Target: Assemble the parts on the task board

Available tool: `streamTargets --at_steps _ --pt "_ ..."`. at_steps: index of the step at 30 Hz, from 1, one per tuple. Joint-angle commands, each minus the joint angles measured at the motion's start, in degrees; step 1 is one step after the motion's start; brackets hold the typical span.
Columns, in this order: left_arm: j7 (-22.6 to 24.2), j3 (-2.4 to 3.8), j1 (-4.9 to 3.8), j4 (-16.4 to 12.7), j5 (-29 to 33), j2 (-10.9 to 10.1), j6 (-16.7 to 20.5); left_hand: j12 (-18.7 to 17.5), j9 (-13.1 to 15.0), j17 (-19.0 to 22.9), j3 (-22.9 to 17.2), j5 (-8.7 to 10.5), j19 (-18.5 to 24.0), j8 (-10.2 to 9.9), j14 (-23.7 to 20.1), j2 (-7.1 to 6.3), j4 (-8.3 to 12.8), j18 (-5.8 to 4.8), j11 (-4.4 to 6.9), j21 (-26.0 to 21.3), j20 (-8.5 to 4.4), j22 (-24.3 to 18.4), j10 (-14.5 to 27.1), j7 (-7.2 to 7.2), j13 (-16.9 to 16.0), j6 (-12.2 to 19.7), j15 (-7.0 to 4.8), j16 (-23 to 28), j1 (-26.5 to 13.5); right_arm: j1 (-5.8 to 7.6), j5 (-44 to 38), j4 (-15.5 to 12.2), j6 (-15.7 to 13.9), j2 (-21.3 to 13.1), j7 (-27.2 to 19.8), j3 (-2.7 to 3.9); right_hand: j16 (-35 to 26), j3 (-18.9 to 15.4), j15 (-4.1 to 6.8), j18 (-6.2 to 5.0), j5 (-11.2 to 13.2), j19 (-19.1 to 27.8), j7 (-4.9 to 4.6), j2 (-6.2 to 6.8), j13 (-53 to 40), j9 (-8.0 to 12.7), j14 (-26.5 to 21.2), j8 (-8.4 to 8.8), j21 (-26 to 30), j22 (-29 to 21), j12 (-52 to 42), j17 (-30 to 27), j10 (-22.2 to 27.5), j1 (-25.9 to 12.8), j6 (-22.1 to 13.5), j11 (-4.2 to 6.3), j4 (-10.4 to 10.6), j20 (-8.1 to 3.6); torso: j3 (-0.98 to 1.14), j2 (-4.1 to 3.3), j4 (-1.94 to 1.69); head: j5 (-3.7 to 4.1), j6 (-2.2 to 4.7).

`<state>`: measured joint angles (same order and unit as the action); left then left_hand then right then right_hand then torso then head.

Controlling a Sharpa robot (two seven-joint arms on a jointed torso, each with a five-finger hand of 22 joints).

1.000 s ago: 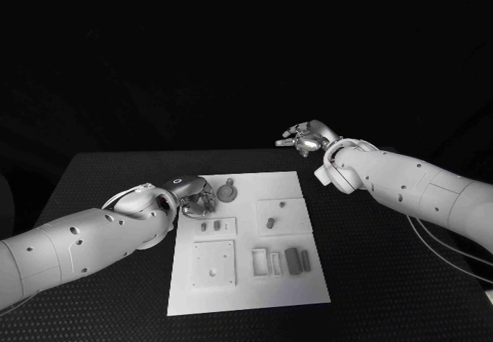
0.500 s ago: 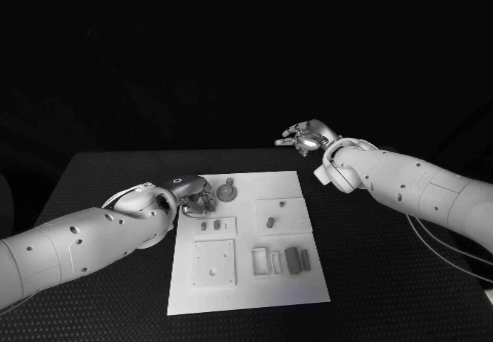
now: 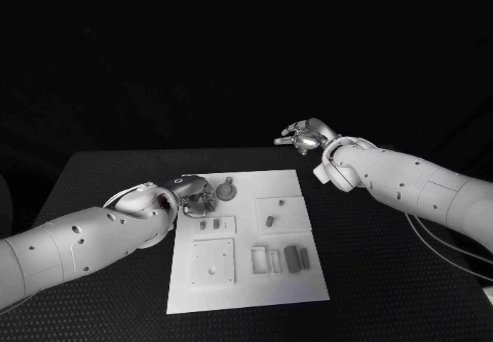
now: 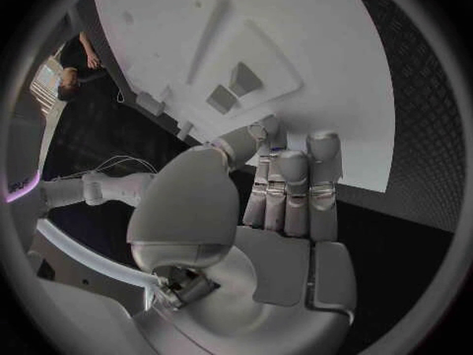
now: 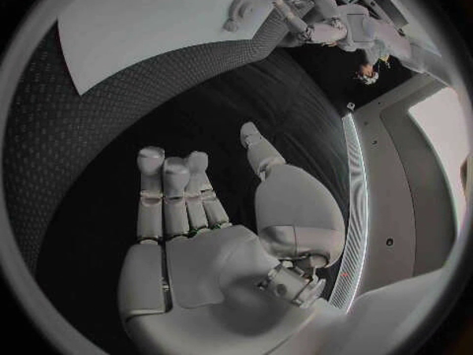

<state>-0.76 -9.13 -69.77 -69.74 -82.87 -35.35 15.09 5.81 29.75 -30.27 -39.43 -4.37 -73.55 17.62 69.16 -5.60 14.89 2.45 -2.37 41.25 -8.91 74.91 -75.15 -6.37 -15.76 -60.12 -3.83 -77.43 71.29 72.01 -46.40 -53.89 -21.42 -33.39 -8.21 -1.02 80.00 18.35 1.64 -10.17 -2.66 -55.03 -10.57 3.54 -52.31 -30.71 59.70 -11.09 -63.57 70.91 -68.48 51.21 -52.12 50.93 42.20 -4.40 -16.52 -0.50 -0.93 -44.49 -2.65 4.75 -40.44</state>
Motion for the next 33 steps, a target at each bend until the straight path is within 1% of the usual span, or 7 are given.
streamTargets --at_steps 1,11,18,26,28,29,33 --pt "0.3 -0.16 0.17 -0.5 -0.5 0.2 -2.2 0.0 0.0 0.1 -0.2 -0.23 0.3 -0.1 0.1 0.37 0.1 6.18 0.03 -0.2 -0.6 1.0 -0.3 0.06 -0.1 -0.3 -0.28 0.3 -0.3 -0.01 -0.3 0.0 0.6 0.0 -0.5 0.03 0.2 -0.2 0.1 -4.83 -0.1 0.0 -0.42 -0.14 0.1 0.1 -0.3 -0.35 0.1 -0.1 -0.4 -0.1 0.3 -0.6 -0.1 -0.09 0.0 -0.36 0.03 0.01 0.01 0.08 -0.11" --pt "0.5 -0.19 0.17 -0.8 -0.5 0.1 -1.4 -0.1 0.0 0.1 -0.2 -0.21 0.4 -0.1 0.0 0.36 0.1 6.12 0.0 -0.2 -0.59 1.0 -0.3 0.03 -0.1 -0.3 -0.25 0.3 -0.4 -0.01 -0.3 -0.1 0.6 -0.1 -0.5 0.03 0.2 -0.2 0.1 -4.83 -0.1 0.0 -0.43 -0.14 0.1 0.1 -0.3 -0.35 0.1 -0.1 -0.4 -0.1 0.3 -0.6 -0.1 -0.1 0.0 -0.36 0.02 0.02 -0.05 0.14 -0.1" --pt "-1.0 -0.19 0.17 -0.3 -0.5 0.3 -3.2 -0.4 -0.1 0.2 0.2 0.15 0.7 -0.3 -0.4 0.15 0.0 5.97 -0.13 -0.4 -0.56 1.0 0.1 -0.17 -0.1 0.2 -0.13 0.4 -0.9 -0.01 -0.3 -0.1 0.6 -0.1 -0.5 0.03 0.2 -0.2 0.1 -4.83 -0.1 0.0 -0.43 -0.14 0.1 0.1 -0.3 -0.35 0.1 -0.1 -0.4 -0.1 0.3 -0.6 -0.1 -0.1 0.0 -0.36 0.01 0.03 0.01 0.13 0.03" --pt "-1.4 -0.19 0.16 0.0 -0.3 0.3 -2.7 -1.4 -1.1 0.2 0.8 0.51 1.3 -2.4 -1.2 -0.64 0.1 5.92 -0.66 -0.6 -0.25 1.1 1.3 -1.78 -0.1 4.2 0.38 0.3 -1.1 -0.01 -0.3 -0.1 0.6 -0.2 -0.5 0.03 0.2 -0.2 0.09 -4.83 -0.1 0.0 -0.43 -0.13 0.1 0.1 -0.3 -0.35 0.1 -0.1 -0.4 -0.1 0.3 -0.6 -0.1 -0.1 0.0 -0.36 0.0 0.04 -0.05 0.21 0.07" --pt "-1.4 -0.19 0.16 0.1 -0.3 0.2 -2.6 -1.7 -1.7 0.3 0.9 0.54 1.4 -3.3 -1.4 -1.03 0.2 5.96 -0.82 -0.6 -0.11 1.1 1.6 -1.8 -0.1 6.1 0.54 0.2 -1.0 -0.01 -0.3 -0.1 0.6 -0.2 -0.4 0.03 0.2 -0.2 0.09 -4.83 -0.1 0.0 -0.43 -0.12 0.1 0.1 -0.3 -0.35 0.1 -0.1 -0.4 -0.1 0.3 -0.6 -0.1 -0.1 0.0 -0.36 0.0 0.03 -0.05 0.21 0.08" --pt "-1.4 -0.19 0.16 0.1 -0.3 0.2 -2.4 -1.7 -1.8 0.3 0.9 0.55 1.4 -3.5 -1.5 -1.11 0.1 5.98 -0.86 -0.6 -0.06 1.1 1.7 -1.59 -0.1 6.5 0.57 0.2 -1.0 -0.01 -0.3 -0.1 0.6 -0.3 -0.4 0.03 0.2 -0.2 0.09 -4.83 -0.1 0.0 -0.43 -0.12 0.2 0.1 -0.3 -0.35 0.1 -0.1 -0.4 -0.1 0.3 -0.6 -0.1 -0.1 0.0 -0.36 0.0 0.02 -0.04 0.21 0.1" --pt "-1.5 -0.19 0.16 0.2 -0.2 0.1 -2.0 -1.9 -2.0 0.4 1.1 0.56 1.6 -3.9 -1.7 -1.62 0.1 6.05 -1.02 -0.7 0.07 1.1 2.1 -1.89 -0.1 7.5 0.73 0.2 -1.1 -0.01 -0.3 -0.1 0.6 -0.3 -0.4 0.03 0.2 -0.2 0.09 -4.83 -0.1 0.0 -0.43 -0.1 0.2 0.1 -0.3 -0.35 0.1 -0.1 -0.4 -0.1 0.4 -0.6 -0.1 -0.1 0.0 -0.36 0.0 0.01 -0.03 0.19 0.14"
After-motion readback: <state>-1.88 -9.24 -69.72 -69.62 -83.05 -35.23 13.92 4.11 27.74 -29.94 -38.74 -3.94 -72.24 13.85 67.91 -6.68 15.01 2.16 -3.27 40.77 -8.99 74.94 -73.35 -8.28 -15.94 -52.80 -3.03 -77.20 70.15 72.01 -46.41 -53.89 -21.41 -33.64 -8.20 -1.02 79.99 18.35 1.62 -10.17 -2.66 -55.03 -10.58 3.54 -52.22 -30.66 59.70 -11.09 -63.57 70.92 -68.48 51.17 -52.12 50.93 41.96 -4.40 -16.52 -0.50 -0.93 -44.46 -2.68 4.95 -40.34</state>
